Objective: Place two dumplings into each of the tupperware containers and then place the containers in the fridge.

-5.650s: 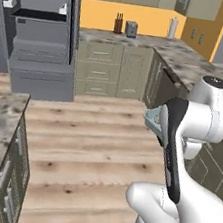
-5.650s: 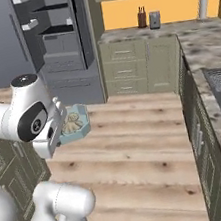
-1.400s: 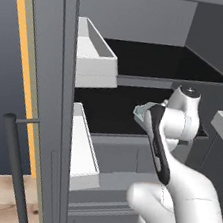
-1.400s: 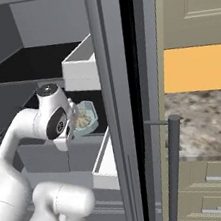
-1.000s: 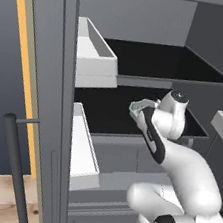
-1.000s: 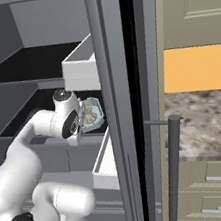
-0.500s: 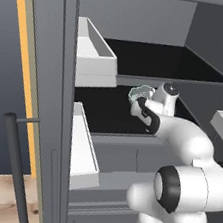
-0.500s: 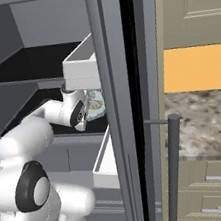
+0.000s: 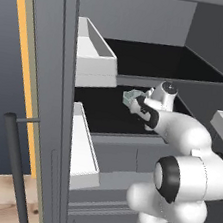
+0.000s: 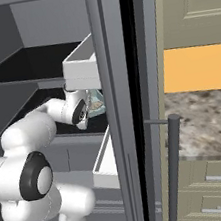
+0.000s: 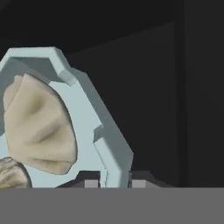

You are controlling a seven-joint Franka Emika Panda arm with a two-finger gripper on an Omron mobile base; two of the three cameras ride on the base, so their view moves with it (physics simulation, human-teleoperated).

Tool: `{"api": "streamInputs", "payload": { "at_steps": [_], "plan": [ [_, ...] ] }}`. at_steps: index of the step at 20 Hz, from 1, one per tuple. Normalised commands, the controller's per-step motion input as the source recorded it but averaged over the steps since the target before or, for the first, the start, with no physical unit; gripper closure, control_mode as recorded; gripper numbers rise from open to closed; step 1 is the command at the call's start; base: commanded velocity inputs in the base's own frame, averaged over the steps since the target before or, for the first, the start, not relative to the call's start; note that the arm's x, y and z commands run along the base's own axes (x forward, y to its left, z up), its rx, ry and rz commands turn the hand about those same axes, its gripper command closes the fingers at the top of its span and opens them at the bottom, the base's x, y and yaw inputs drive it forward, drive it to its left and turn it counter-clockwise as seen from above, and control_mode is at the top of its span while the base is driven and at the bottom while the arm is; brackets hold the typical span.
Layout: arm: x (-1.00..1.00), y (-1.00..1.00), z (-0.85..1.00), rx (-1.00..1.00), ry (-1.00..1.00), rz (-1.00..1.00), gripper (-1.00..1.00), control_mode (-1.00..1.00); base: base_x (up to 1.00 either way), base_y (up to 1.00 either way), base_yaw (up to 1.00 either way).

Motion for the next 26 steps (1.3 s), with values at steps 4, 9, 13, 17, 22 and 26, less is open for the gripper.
{"api": "streamInputs", "payload": {
  "at_steps": [4,9,13,17,22,26],
  "plan": [
    [0.0,0.0,-0.13,0.0,-0.08,0.0,-1.0,-1.0,0.0,0.0,0.0],
    [-0.39,0.0,0.25,0.0,-0.1,0.0,-1.0,-1.0,0.0,0.0,0.0],
    [-1.0,-0.02,0.79,0.0,0.06,-0.03,-1.0,-1.0,0.0,0.0,0.0],
    [-1.0,0.0,0.14,0.0,0.15,-0.03,-1.0,-1.0,0.0,0.0,0.0],
    [-1.0,0.13,0.29,0.0,0.16,0.0,-1.0,-1.0,0.0,0.0,0.0],
    [-1.0,0.25,0.64,-0.04,0.14,0.08,-1.0,-1.0,0.0,0.0,0.0]
  ]
}}
